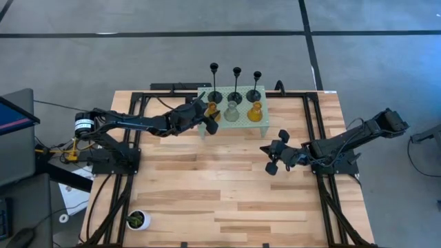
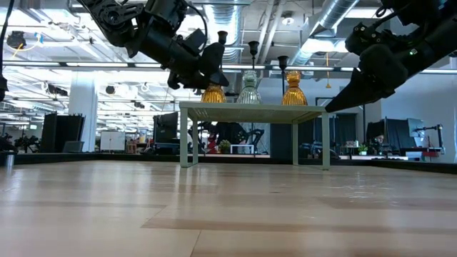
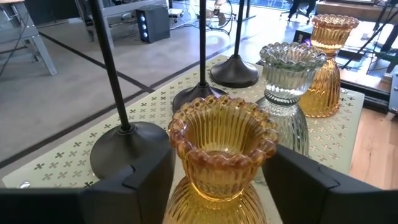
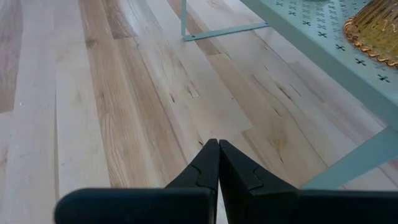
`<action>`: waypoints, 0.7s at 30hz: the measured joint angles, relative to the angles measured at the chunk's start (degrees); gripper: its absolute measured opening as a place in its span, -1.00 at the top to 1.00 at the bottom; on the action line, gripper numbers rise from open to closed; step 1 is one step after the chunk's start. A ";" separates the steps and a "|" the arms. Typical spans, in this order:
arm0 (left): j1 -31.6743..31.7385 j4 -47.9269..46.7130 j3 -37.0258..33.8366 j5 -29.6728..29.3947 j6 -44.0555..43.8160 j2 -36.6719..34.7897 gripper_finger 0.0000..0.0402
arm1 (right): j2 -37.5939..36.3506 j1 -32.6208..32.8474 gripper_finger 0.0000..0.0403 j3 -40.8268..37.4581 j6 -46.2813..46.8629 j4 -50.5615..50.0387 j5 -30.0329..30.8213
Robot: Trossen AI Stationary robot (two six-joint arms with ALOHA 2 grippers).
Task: Pick & Place candle stick holders
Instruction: Put the brown glass candle holder on the shelf
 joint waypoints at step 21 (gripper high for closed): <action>-3.61 -11.33 -0.13 0.23 4.03 -10.21 -0.42 | -0.02 0.02 1.00 0.02 0.02 -0.88 0.00</action>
